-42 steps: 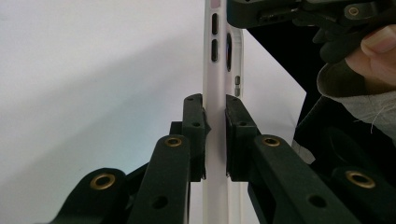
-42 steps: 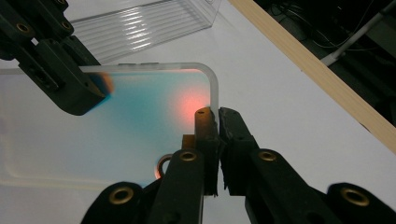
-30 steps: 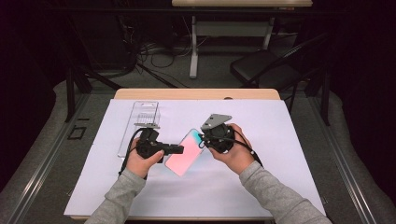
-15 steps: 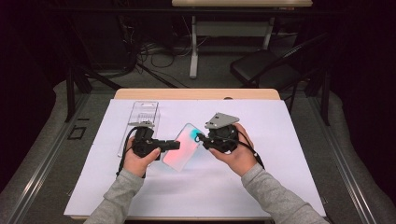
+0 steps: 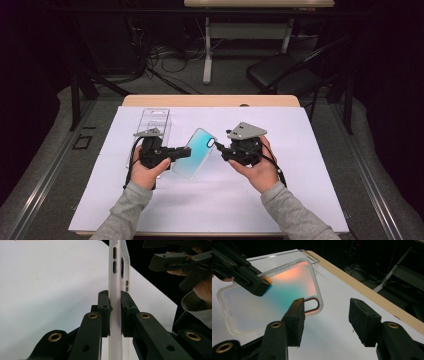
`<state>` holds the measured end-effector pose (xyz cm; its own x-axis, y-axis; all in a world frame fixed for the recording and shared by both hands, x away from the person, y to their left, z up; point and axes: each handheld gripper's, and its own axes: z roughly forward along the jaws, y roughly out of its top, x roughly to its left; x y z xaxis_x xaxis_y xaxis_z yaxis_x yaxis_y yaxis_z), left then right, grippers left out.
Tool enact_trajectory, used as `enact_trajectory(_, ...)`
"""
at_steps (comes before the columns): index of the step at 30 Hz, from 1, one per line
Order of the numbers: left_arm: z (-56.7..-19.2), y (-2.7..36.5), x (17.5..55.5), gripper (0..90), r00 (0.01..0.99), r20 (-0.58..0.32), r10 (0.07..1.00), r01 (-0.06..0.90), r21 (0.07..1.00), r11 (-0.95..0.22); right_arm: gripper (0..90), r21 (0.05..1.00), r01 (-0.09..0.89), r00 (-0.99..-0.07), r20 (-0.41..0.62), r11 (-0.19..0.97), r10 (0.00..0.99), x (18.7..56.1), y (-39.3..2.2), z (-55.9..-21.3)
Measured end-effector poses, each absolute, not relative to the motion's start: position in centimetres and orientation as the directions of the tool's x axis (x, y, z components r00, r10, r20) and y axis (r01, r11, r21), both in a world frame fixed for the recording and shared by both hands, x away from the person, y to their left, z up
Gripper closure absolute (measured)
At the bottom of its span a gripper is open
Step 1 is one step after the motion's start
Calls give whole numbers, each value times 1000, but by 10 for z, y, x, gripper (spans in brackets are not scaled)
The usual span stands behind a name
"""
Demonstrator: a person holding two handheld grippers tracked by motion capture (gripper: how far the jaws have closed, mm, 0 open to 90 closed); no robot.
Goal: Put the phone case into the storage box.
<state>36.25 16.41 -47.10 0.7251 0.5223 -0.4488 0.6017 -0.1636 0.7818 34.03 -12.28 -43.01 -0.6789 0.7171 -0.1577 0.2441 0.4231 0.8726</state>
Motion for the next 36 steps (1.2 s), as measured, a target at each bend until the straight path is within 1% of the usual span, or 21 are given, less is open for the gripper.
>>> enact_trajectory(5,-470,165,361,813,731,-444,519,589,794,-150,462,879,280,-681,-101,385,725,340,-128,-433)
enact_trajectory(7,-469,165,360,813,733,-439,520,583,800,-146,463,891,302,-685,-44,339,727,339,-131,-434)
enact_trajectory(10,-468,166,359,813,740,-427,520,568,810,-143,464,901,307,-682,-15,306,731,337,-134,-435)
enact_trajectory(14,-467,165,358,813,749,-414,518,554,820,-146,468,917,329,-685,68,225,726,336,-139,-434)
enact_trajectory(21,-466,166,355,813,755,-405,515,537,834,-130,480,928,322,-700,98,190,708,335,-142,-431)
enact_trajectory(25,-466,166,354,813,761,-399,511,526,841,-128,489,925,337,-708,126,176,695,335,-141,-433)
enact_trajectory(28,-465,165,353,813,763,-398,510,525,841,-129,514,919,348,-721,138,183,679,334,-141,-435)
enact_trajectory(31,-465,164,352,813,766,-397,506,524,842,-132,518,914,353,-730,137,198,670,333,-139,-437)
enact_trajectory(36,-465,163,350,813,772,-393,499,518,845,-135,520,911,371,-731,167,180,661,331,-141,-441)
